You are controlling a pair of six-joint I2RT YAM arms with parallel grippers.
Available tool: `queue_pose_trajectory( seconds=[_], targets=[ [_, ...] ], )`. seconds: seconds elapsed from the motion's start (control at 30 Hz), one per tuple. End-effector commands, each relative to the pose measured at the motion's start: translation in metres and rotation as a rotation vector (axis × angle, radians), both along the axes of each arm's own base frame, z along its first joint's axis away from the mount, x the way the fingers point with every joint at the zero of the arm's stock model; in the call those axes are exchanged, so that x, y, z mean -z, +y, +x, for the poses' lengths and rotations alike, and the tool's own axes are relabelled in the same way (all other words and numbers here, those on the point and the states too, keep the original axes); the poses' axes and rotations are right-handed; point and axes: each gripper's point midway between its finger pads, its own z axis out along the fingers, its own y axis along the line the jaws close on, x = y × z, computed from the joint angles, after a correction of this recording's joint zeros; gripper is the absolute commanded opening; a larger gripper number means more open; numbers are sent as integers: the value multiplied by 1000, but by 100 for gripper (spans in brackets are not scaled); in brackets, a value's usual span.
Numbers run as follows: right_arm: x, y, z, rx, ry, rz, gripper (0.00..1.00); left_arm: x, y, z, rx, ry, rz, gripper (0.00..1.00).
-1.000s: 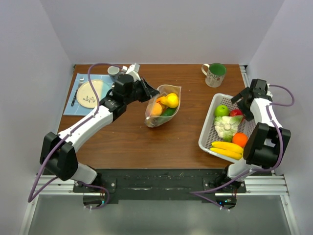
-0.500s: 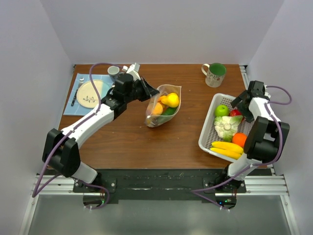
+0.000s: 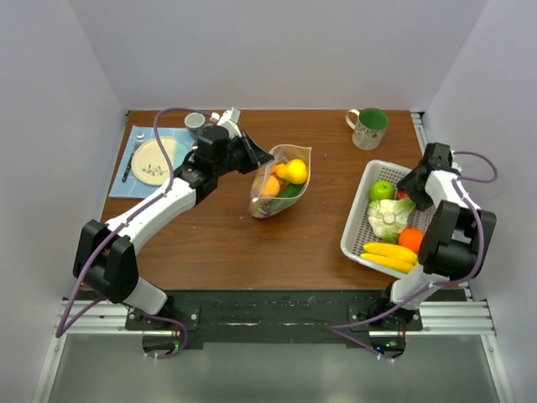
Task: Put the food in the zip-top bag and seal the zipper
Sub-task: Pick up the fake fruit from the bin, then place the fake fruit in the zipper food storage bag.
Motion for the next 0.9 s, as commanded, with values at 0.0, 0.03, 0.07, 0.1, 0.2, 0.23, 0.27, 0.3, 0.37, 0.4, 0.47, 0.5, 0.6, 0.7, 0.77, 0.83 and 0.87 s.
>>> queue_pose_trajectory(
  seconds=[0.0,0.03,0.07,0.1,0.2,0.23,0.27,0.3,0.37,0.4,0.47,0.5,0.6,0.7,0.77,0.83,0.87],
  targets=[
    [-63,-13,-4,24,-85,-106,47,-34,3,2,-6,-80,-43,0],
    [-69,-14,-10,30,-80,-121,47,-34,3,3,-8,-78,-43,0],
    [-81,-15,-13,29,-102,-137,47,-33,3,3,-8,-76,-41,0],
    [-89,-15,-15,29,-114,-146,47,-33,3,3,-10,-75,-42,0],
    [-112,-11,-21,13,-158,-159,47,-33,3,3,-12,-77,-44,0],
    [-115,-8,-23,4,-164,-152,47,-34,3,3,-12,-78,-45,0],
    [-125,-5,-25,-5,-189,-153,47,-34,2,3,-11,-77,-48,0],
    [-133,0,-23,-22,-209,-148,47,-35,3,3,-11,-78,-49,0],
    [-145,12,-24,-52,-238,-132,47,-36,3,3,-12,-81,-50,0],
    [-158,28,-21,-98,-279,-119,47,-37,3,3,-14,-82,-51,0],
    [-169,52,-17,-155,-318,-86,47,-40,3,2,-15,-88,-58,0],
    [-181,79,-12,-231,-362,-40,47,-39,3,3,-18,-86,-57,0],
    [-201,152,-6,-385,-449,53,47,-42,2,4,-20,-90,-66,0],
    [-229,215,-10,-512,-532,111,47,-43,3,4,-25,-91,-69,0],
    [-240,234,-13,-537,-552,109,47,-43,3,4,-27,-88,-70,0],
    [-258,264,-18,-608,-589,131,47,-42,3,4,-25,-86,-73,0],
    [-260,274,-18,-622,-594,143,47,-43,2,4,-25,-85,-78,0]
  ],
)
